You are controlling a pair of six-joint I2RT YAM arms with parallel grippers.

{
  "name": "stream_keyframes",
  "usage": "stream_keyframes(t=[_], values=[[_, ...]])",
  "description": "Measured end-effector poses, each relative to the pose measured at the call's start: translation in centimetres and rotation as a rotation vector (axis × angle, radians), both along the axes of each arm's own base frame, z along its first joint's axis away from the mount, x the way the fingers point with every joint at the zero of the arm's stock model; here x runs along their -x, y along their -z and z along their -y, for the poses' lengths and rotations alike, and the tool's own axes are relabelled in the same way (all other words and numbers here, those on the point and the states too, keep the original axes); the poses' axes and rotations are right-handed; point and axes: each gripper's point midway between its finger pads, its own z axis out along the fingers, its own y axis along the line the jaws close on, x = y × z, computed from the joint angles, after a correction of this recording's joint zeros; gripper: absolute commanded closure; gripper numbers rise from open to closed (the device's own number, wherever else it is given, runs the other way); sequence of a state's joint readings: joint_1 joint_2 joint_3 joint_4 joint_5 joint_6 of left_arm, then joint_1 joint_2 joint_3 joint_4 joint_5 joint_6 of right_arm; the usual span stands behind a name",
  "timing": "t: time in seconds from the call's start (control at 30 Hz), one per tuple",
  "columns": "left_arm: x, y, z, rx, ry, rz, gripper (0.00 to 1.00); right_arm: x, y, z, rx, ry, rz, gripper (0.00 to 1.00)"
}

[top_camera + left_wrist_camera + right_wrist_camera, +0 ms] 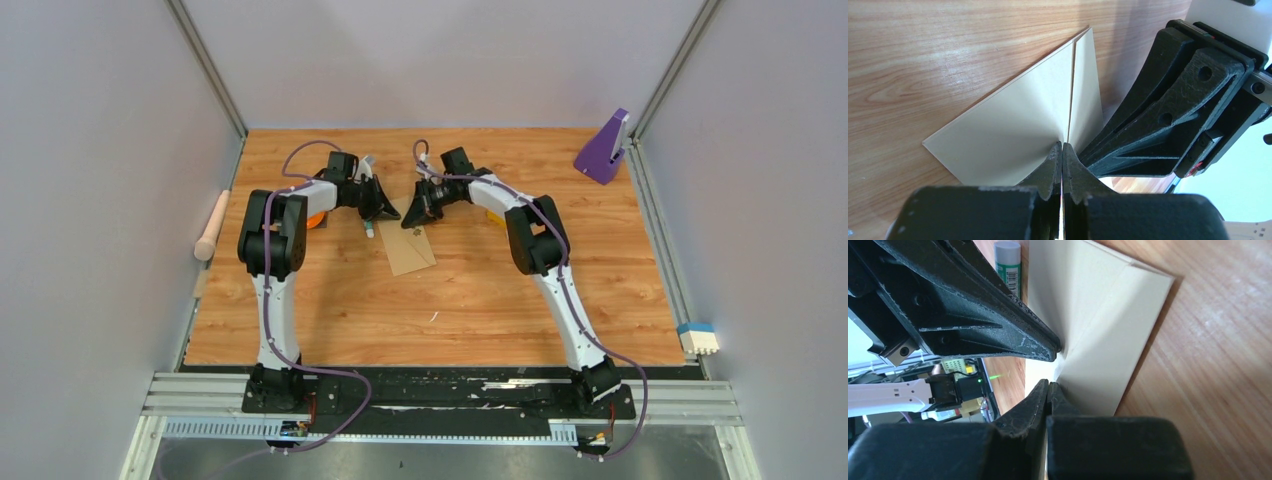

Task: Place the letter into the envelope and seal it
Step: Seal the envelope flap on the envelope.

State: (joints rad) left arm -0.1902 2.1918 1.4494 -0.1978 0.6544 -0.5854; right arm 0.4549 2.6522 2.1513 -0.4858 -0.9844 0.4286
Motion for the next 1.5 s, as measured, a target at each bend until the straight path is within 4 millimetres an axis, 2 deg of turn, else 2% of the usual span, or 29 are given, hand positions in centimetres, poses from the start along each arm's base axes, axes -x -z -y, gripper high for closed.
stream_keyframes(t=[0.2, 0.3, 0.77, 1.17, 1.5], values=[[0.0, 0.0, 0.0, 0.001, 0.001, -0.003, 1.0, 0.4, 0.3, 0.0, -0.052, -0.011, -0.026, 1.0], [0.0, 0.0, 0.0, 0.0, 0.002, -0.005, 1.0, 1.2, 0.4, 0.2, -0.073, -0.027, -0.054, 1.0], [0.0, 0.0, 0.0, -0.001, 0.004, -0.007, 1.0, 2.8, 0.5, 0.7, -0.053, -0.055, -0.047, 1.0], [0.0, 0.0, 0.1, 0.0, 0.005, -0.005, 1.0, 1.6, 0.3, -0.6, -0.037, -0.058, -0.02, 1.0], [0.0, 0.0, 0.1, 0.0, 0.005, -0.005, 1.0, 1.0, 0.2, -0.7, -0.029, -0.047, 0.002, 1.0]])
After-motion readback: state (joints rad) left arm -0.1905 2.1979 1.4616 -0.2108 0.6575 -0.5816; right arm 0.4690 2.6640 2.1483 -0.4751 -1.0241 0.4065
